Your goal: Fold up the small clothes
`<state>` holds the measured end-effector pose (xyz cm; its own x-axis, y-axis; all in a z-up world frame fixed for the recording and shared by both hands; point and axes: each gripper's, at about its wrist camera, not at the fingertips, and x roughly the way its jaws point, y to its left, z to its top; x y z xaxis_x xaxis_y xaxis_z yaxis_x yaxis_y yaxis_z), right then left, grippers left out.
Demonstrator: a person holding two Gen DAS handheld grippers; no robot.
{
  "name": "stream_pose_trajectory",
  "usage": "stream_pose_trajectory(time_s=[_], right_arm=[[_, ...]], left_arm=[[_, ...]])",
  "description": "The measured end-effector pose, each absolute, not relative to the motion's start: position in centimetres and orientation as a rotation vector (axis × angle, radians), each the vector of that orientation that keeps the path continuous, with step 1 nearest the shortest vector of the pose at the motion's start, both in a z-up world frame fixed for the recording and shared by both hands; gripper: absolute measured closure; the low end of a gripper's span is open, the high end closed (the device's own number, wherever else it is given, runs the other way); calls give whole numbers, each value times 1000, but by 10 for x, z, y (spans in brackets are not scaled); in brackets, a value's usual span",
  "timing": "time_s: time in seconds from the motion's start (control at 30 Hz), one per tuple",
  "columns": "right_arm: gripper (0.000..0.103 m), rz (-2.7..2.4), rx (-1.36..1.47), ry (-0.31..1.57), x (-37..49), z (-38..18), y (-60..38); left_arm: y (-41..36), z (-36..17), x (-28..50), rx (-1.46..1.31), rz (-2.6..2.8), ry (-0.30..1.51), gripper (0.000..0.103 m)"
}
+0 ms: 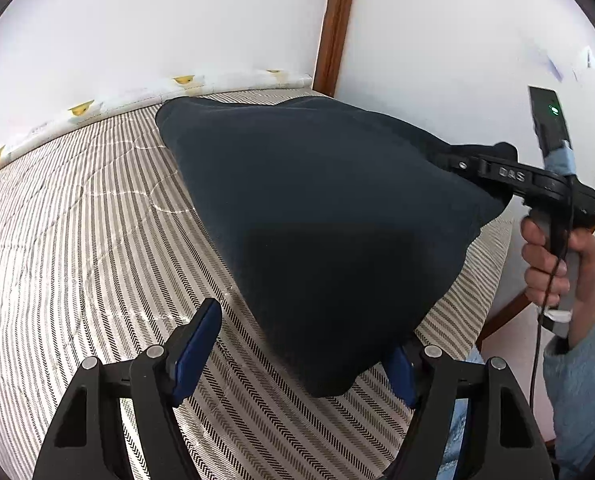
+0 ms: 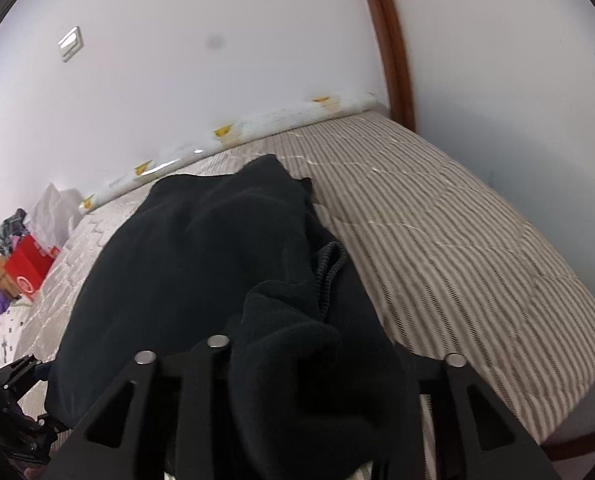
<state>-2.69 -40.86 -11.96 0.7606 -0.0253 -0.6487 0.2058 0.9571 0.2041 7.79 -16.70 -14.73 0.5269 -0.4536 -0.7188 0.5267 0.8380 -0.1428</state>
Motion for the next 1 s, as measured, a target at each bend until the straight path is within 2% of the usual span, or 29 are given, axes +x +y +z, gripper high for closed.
stream_pose_trajectory(time_s=[0.03,0.17,0.27,0.43,0.57,0.63,0.7,0.77,1.0], right_arm=[[62,-129,269,697,-31,-118,-407],[43,-147,242,722,-46,-118,-407],[33,-141,281,747,-55,-121,-414],[27,-134,338,785,-52,-132,-419],[27,-82,436,813,-41,-144,-425],[32,-44,478,823,-33,-146,-425],[64,2,463,794,-26,-140,-417],[72,-1,413,789,-20,-135,-407],[75,51,356,790,19,-128,-373]], left_arm=[[-167,-148,78,96,-582,830,31],[-160,-152,85,78,-574,833,36],[-160,-151,79,63,-578,844,46],[-162,-145,70,53,-546,835,61],[-155,-144,74,13,-529,846,68],[-153,-141,72,13,-530,832,70],[-150,-136,69,9,-514,812,73],[-145,-132,70,14,-483,796,75],[-110,-128,96,-38,-410,805,76]])
